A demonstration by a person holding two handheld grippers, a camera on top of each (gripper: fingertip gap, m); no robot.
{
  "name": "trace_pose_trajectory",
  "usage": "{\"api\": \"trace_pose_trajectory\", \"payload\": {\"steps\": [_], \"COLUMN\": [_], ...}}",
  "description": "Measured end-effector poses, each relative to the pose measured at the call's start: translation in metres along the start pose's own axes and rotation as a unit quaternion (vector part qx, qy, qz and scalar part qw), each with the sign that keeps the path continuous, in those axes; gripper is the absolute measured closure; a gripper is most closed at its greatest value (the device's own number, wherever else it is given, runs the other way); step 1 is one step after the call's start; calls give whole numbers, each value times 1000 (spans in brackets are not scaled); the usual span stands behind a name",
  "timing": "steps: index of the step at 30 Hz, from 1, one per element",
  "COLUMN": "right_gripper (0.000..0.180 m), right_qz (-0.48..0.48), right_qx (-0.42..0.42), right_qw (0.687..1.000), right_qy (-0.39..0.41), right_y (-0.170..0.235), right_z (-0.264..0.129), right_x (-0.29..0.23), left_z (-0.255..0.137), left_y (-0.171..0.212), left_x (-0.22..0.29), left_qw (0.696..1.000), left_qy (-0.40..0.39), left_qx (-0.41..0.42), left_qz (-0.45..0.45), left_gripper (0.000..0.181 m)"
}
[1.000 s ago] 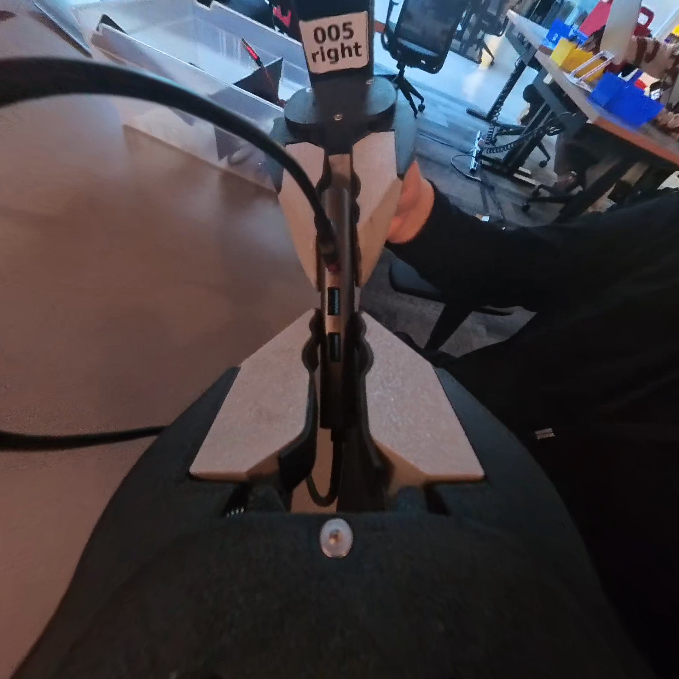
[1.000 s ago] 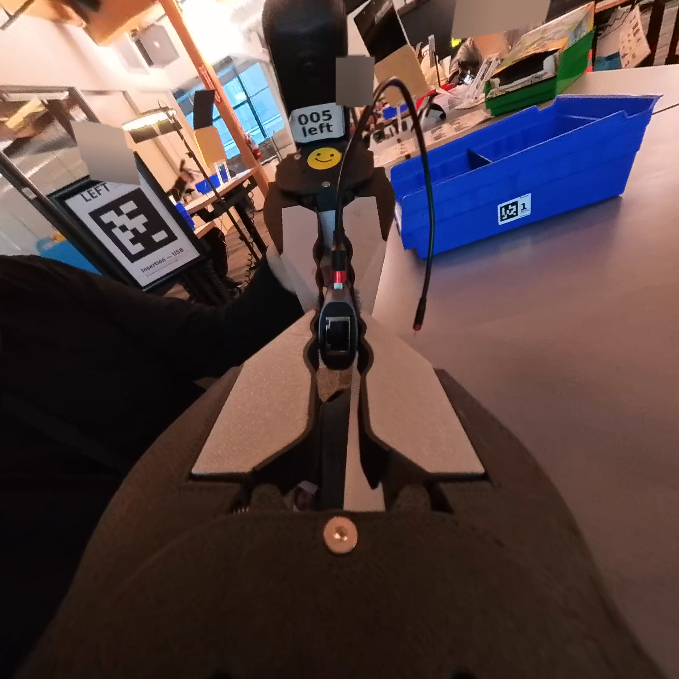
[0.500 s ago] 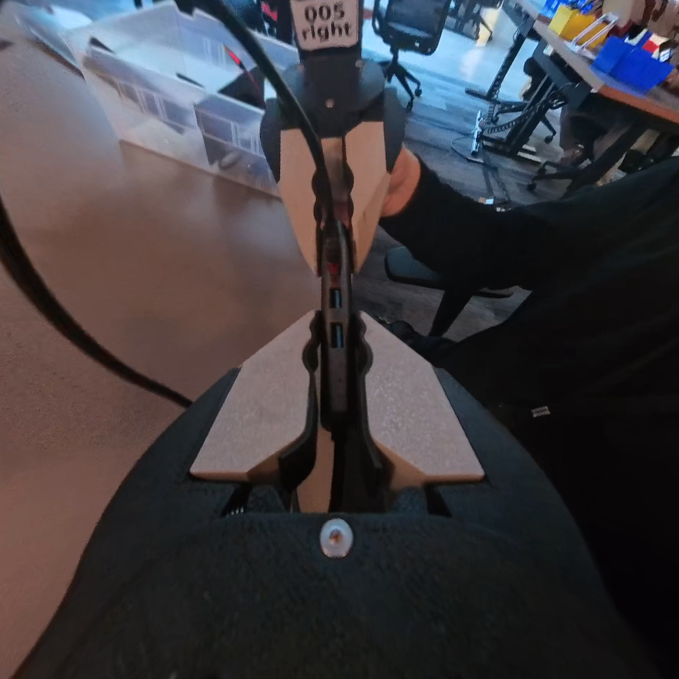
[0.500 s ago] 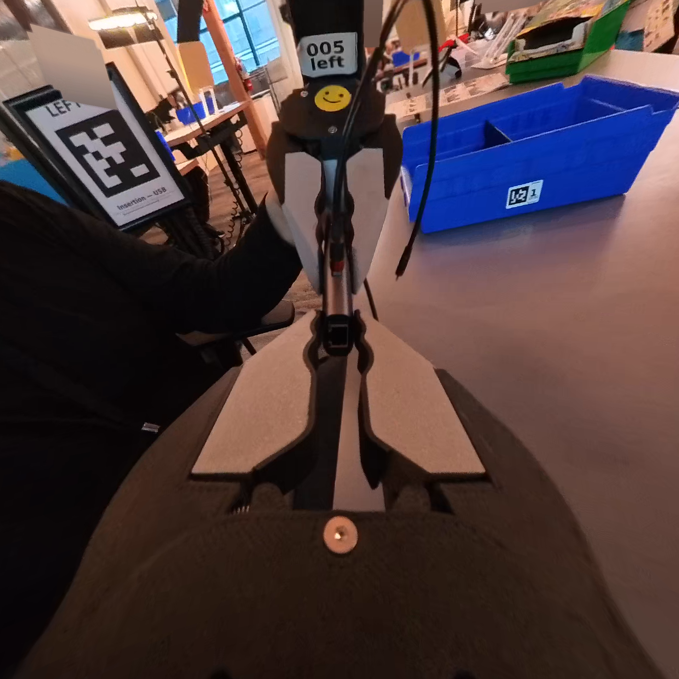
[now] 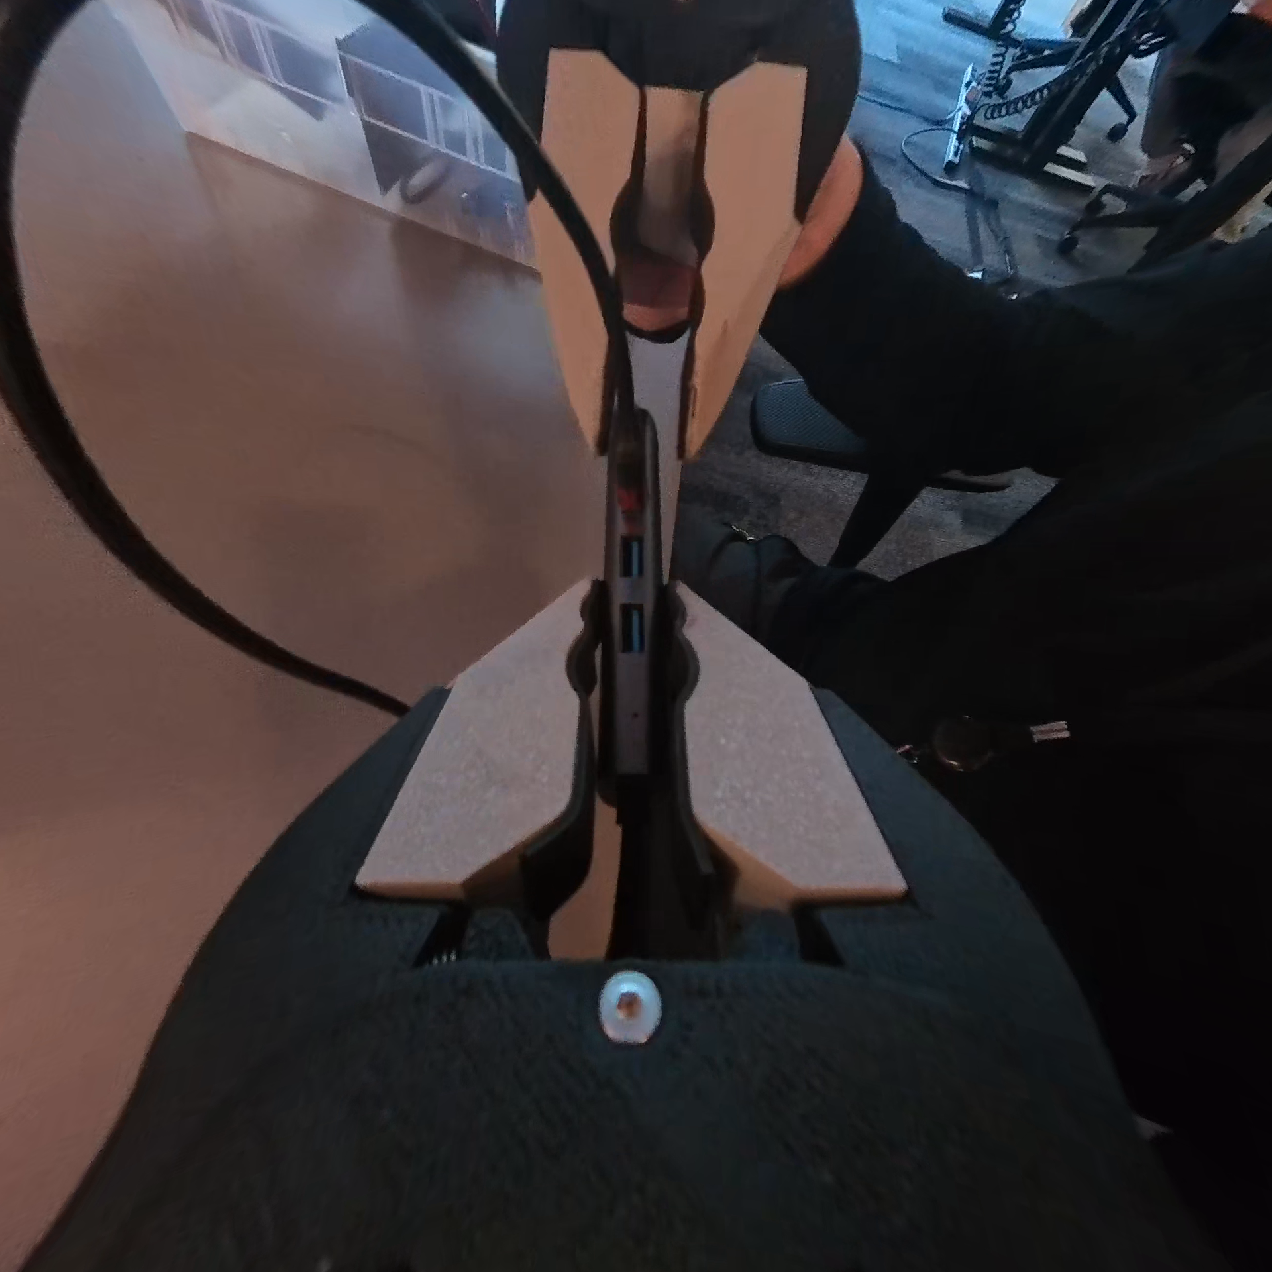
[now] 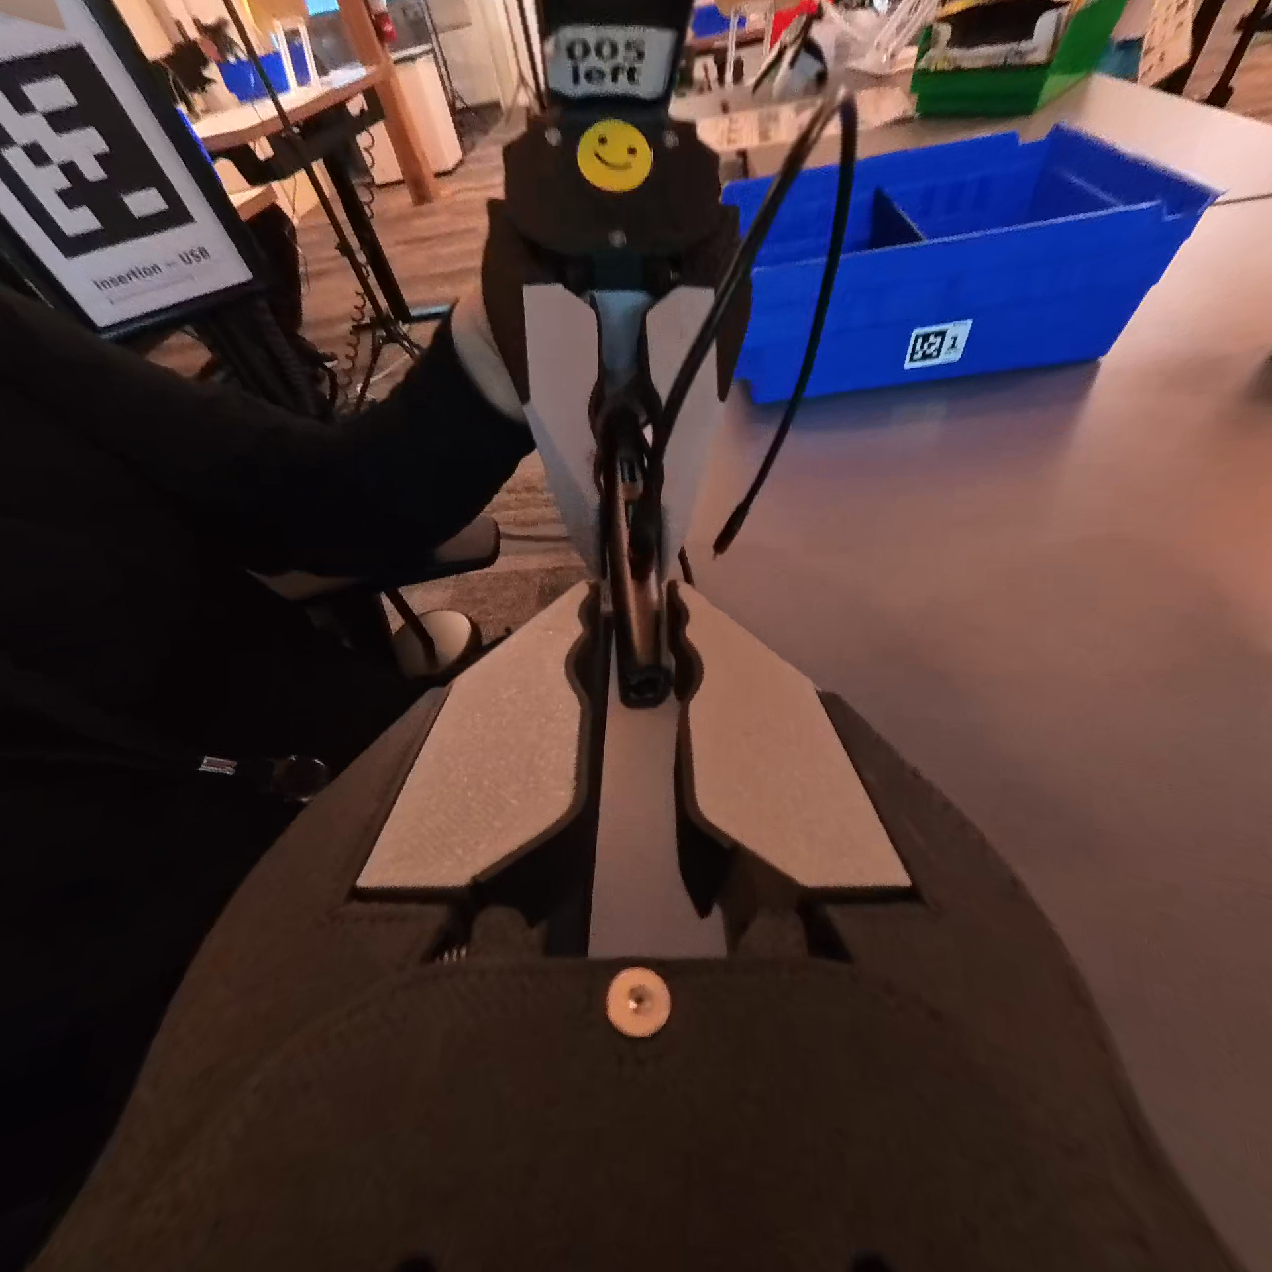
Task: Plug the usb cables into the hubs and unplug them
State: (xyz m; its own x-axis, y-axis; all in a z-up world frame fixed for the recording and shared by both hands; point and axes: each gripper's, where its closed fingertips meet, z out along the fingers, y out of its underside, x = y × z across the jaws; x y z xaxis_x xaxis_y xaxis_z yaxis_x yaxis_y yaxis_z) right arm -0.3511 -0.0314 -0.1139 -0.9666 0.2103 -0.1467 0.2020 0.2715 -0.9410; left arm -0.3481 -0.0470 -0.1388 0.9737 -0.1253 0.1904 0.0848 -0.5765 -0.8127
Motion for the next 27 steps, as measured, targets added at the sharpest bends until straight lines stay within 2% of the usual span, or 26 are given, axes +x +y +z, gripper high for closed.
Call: {"api": "trace_pose_trajectory", "payload": {"steps": [6,10,15,18,21,27], "right_gripper": [175,175,176,176,175,176], "right_qz": [-2,21,8,13,22,51], "right_qx": [22,54,63,73,72,129], "right_qw": [1000,997,998,997,997,989], "right_qy": [-15,-48,-27,-30,-23,-45], "right_y": [-5,-10,-12,-15,-11,-19], "right_z": [9,9,9,5,2,-2], "right_x": [-3,-7,0,1,8,14], "left_z": [4,2,4,13,18,12], "left_y": [-3,-7,-7,-11,-12,-21], "left_x": [6,9,3,4,-4,-9], "left_qw": [1000,999,1000,998,998,997], "left_qy": [10,27,11,35,15,-7], "left_qx": [2,17,23,41,48,72], "left_qz": [2,-5,-9,-34,-31,-40], "left_gripper": [166,167,166,167,166,166]}}
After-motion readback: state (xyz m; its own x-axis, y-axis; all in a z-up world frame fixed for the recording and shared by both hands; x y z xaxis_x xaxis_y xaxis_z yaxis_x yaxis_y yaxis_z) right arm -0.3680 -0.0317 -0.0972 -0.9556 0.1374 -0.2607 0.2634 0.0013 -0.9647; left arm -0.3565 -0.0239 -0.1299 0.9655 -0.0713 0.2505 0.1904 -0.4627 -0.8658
